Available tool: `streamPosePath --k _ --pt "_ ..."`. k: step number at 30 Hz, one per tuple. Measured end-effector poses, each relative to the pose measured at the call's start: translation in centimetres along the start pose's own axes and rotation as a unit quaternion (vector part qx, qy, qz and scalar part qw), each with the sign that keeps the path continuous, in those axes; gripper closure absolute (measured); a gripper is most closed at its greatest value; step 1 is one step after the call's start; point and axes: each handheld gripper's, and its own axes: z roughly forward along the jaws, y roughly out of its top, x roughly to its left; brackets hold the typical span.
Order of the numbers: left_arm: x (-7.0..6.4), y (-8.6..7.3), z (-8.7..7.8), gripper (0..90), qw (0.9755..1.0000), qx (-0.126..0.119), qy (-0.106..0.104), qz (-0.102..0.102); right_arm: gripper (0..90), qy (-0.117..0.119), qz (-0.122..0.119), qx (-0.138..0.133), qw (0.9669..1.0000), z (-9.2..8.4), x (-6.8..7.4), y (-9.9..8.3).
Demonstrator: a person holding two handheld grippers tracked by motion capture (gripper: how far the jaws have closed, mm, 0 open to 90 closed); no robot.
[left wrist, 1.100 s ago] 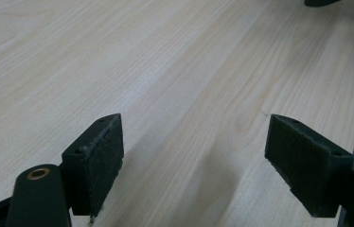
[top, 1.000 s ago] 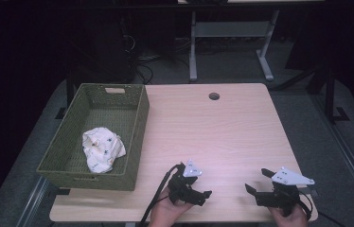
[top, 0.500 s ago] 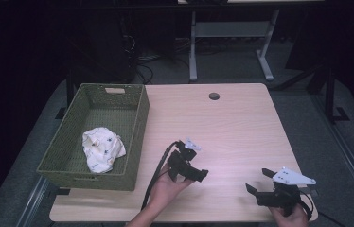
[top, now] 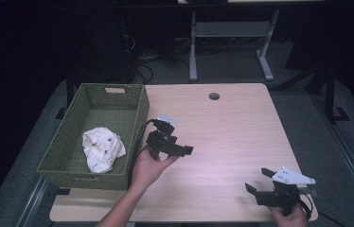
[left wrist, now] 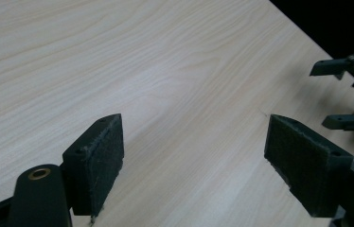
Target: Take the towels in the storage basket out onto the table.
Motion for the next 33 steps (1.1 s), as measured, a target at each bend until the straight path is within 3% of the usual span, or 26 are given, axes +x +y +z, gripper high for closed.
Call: streamPosePath --k 5,6,10,13,15,16,27,28,31,33 --pt "1.0 0.4 -1.1 19.6 0.9992 -0.018 -0.027 -0.022 14.4 0.001 -0.001 0.005 1.0 0.2 -0.1 -0.1" --pt "1.6 0.6 -1.6 19.9 0.9979 -0.023 -0.052 -0.031 14.4 0.002 0.001 0.007 1.0 0.3 -0.1 -0.1" --pt "2.6 0.9 -2.7 19.5 0.9947 -0.034 -0.083 -0.05 14.4 0.002 0.001 0.008 1.0 0.3 -0.1 -0.1" --pt "3.1 1.1 -3.5 18.3 0.995 -0.037 -0.079 -0.05 14.4 0.002 0.0 0.006 1.0 0.3 -0.2 -0.1" --pt "3.6 1.2 -4.3 17.9 0.994 -0.046 -0.084 -0.054 14.4 0.002 0.001 0.006 1.0 0.3 -0.2 -0.1" --pt "4.2 1.1 -5.2 17.9 0.9916 -0.058 -0.098 -0.061 14.4 0.001 0.001 0.006 1.0 0.3 -0.2 -0.1" --pt "6.6 0.8 -8.2 17.6 0.9886 -0.073 -0.103 -0.082 14.4 -0.002 0.0 0.006 1.0 0.3 -0.3 -0.1" --pt "7.1 0.8 -8.8 17.6 0.9863 -0.081 -0.111 -0.092 14.4 -0.003 0.001 0.007 1.0 0.4 -0.3 -0.1" --pt "7.5 0.7 -9.4 17.6 0.9862 -0.085 -0.105 -0.095 14.4 -0.004 0.001 0.006 1.0 0.3 -0.3 -0.1" --pt "8.2 0.5 -10.2 17.7 0.9844 -0.091 -0.11 -0.102 14.4 -0.006 0.0 0.005 1.0 0.3 -0.3 -0.1"
